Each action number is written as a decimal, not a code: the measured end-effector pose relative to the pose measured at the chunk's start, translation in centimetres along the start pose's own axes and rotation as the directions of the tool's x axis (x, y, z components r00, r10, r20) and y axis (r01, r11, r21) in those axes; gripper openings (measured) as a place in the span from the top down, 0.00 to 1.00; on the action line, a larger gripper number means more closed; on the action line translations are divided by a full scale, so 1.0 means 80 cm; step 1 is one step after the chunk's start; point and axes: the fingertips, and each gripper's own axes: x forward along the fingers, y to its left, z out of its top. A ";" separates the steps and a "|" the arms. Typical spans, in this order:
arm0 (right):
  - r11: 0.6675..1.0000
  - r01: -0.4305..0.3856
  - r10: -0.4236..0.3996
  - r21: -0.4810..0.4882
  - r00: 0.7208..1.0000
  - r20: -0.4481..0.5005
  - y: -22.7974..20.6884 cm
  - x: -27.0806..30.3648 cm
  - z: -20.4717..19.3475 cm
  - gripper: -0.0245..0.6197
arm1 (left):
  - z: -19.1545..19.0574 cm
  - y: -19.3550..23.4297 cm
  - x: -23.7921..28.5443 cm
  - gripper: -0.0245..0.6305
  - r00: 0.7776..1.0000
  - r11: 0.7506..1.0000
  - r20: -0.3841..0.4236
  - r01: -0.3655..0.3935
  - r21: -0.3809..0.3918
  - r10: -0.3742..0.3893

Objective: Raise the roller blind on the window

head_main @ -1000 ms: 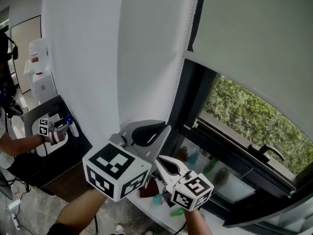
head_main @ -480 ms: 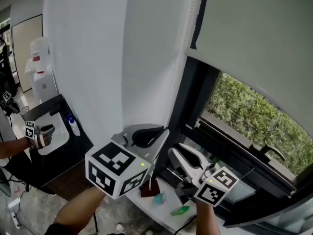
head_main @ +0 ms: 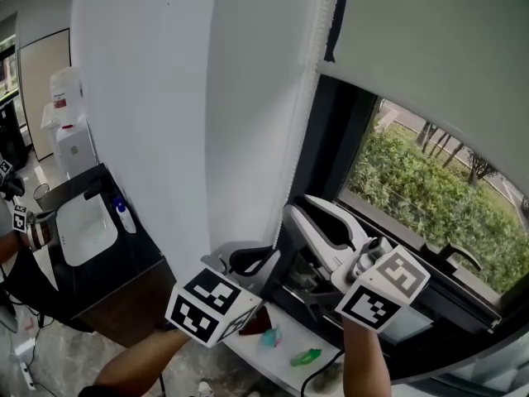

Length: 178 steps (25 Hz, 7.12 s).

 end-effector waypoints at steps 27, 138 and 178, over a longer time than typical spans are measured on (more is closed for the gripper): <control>0.998 0.048 -0.048 -0.035 0.999 0.017 0.000 0.018 0.005 0.95 | -0.005 0.000 -0.035 0.83 0.993 0.974 0.072 0.104 -0.200 -0.091; 0.989 0.143 -0.145 -0.025 0.965 -0.218 -0.010 -0.015 -0.164 0.95 | 0.039 0.022 -0.028 0.87 0.989 0.994 0.124 -0.071 -0.089 0.081; 0.908 0.415 -0.418 -0.055 0.891 -0.178 0.027 -0.075 -0.201 0.93 | -0.080 -0.012 -0.045 0.96 0.977 0.978 0.088 -0.186 -0.090 0.193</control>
